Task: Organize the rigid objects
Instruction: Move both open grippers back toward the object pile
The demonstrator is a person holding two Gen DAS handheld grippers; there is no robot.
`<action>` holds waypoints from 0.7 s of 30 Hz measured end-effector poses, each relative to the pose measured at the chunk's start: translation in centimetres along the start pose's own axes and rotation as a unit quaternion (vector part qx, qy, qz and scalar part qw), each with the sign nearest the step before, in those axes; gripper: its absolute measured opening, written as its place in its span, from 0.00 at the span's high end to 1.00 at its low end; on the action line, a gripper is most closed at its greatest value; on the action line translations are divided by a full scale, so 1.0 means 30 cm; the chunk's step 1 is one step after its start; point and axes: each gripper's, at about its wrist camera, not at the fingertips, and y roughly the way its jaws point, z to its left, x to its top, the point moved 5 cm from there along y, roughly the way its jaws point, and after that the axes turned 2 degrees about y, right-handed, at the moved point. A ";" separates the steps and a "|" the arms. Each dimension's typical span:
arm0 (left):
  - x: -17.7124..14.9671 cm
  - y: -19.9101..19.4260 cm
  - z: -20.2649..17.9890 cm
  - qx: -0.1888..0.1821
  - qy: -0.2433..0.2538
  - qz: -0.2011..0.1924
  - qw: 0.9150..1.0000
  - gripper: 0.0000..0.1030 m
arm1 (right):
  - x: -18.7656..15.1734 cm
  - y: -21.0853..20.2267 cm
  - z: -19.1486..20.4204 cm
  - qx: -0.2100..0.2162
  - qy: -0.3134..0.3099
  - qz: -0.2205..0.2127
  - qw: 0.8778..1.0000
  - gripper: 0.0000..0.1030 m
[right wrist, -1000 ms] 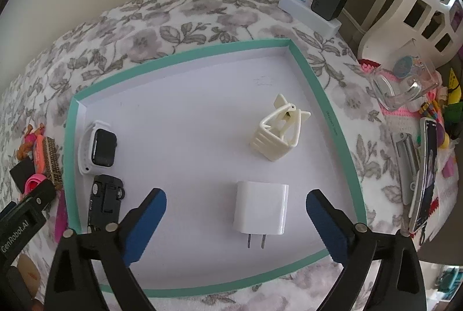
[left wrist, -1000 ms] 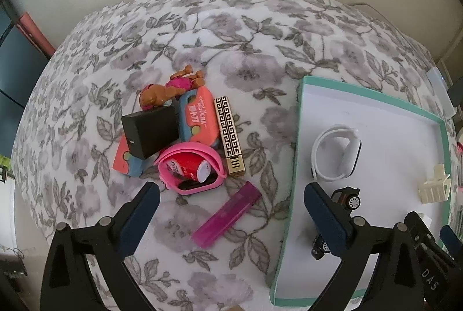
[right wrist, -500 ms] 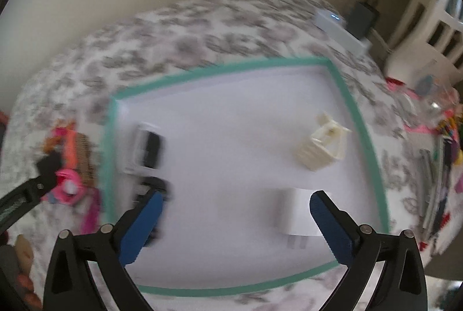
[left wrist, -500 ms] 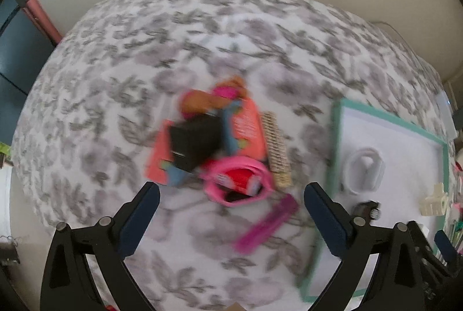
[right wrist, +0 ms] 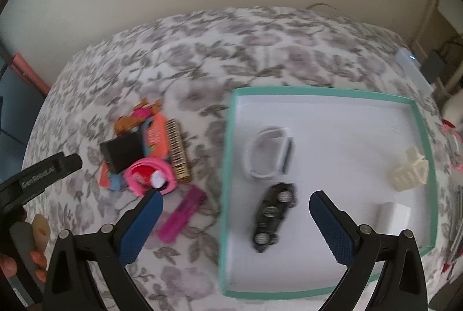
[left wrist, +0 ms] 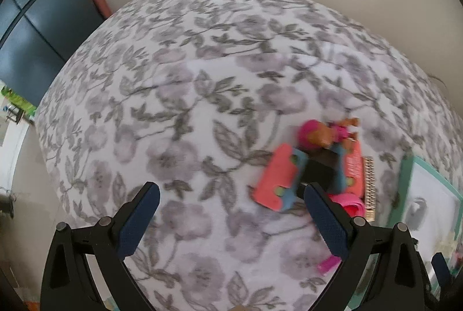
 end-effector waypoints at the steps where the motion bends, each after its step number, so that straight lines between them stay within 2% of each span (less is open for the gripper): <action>1: 0.001 0.010 0.013 0.002 -0.004 0.002 1.000 0.03 | -0.004 0.008 0.020 -0.001 -0.008 0.002 1.000 0.02; 12: -0.022 0.132 0.053 -0.019 -0.020 0.049 0.998 0.03 | -0.058 0.092 0.181 0.003 -0.067 0.033 0.997 0.19; 16: -0.016 0.149 0.057 -0.027 -0.023 0.053 0.998 0.03 | -0.073 0.120 0.207 0.008 -0.076 0.046 0.996 0.28; 21: 0.006 0.126 0.049 -0.045 -0.027 0.037 0.998 0.03 | -0.096 0.162 0.216 0.007 -0.076 0.067 0.995 0.38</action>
